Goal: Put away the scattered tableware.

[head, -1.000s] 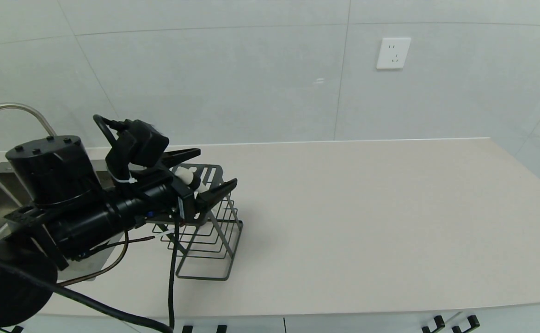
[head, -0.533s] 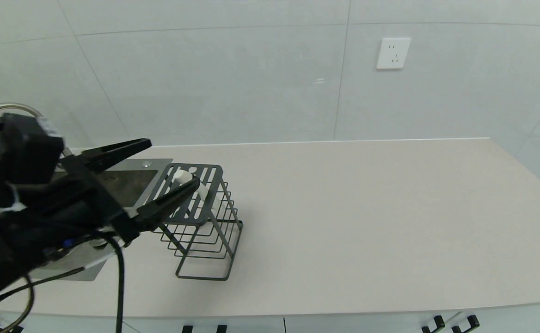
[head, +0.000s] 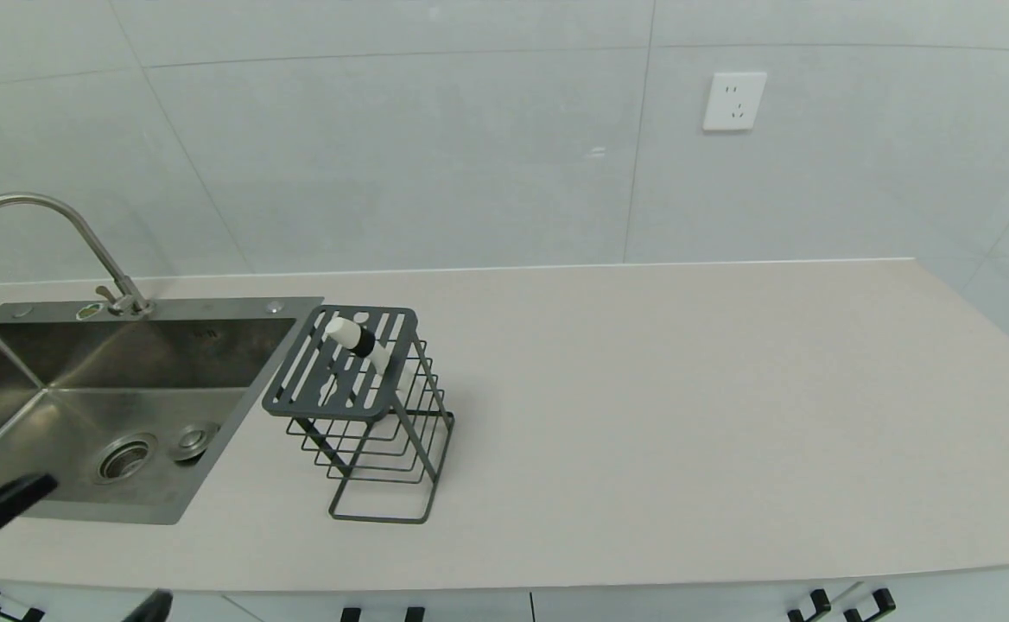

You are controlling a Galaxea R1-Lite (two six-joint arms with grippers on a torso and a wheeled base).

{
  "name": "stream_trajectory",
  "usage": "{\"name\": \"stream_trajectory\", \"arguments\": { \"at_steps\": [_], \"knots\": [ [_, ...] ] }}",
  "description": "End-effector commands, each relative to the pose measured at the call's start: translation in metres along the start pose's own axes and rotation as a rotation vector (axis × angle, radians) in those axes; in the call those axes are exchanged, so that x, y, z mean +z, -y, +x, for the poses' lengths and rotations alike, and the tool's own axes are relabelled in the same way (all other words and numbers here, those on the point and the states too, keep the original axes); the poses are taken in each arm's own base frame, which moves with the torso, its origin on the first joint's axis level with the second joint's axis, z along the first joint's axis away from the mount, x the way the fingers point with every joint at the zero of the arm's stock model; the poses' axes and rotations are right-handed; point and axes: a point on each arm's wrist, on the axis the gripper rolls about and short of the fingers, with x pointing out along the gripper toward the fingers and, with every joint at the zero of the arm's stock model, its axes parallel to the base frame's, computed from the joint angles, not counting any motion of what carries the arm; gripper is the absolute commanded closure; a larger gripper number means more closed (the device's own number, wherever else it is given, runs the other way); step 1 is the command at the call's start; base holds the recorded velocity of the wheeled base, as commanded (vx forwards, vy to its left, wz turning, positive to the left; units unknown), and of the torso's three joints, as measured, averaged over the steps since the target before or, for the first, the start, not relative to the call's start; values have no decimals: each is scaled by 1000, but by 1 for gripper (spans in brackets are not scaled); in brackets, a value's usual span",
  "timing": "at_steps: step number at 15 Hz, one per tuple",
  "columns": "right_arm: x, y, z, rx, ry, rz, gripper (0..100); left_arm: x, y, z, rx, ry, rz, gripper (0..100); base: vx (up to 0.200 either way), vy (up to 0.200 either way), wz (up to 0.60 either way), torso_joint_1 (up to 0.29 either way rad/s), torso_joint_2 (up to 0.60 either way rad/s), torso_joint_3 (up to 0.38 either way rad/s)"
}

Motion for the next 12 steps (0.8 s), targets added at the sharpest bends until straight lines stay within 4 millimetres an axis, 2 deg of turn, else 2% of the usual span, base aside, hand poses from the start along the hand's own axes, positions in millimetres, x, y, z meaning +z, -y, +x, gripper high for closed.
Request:
{"name": "stream_trajectory", "arguments": {
  "at_steps": [1,2,3,4,6,12],
  "knots": [
    [0,0,0,1,-1,0,100,-28,26,-49,101,4,-16,0,0,0,0,0,0,0],
    [0,0,0,1,-1,-3,100,-50,40,-65,126,-45,-72,0,0,0,0,0,0,0],
    [0,0,0,4,-1,-3,100,-60,43,-67,154,-144,-116,0,0,0,0,0,0,0],
    [0,0,0,7,-1,-3,100,-59,40,-67,234,-132,-114,0,0,0,0,0,0,0],
    [0,0,0,7,-1,-3,100,-64,37,-69,462,-213,-114,0,0,0,0,0,0,0],
    [0,0,0,7,-1,-2,100,-65,36,-70,496,-205,-197,0,0,0,0,0,0,0]
  ]
}}
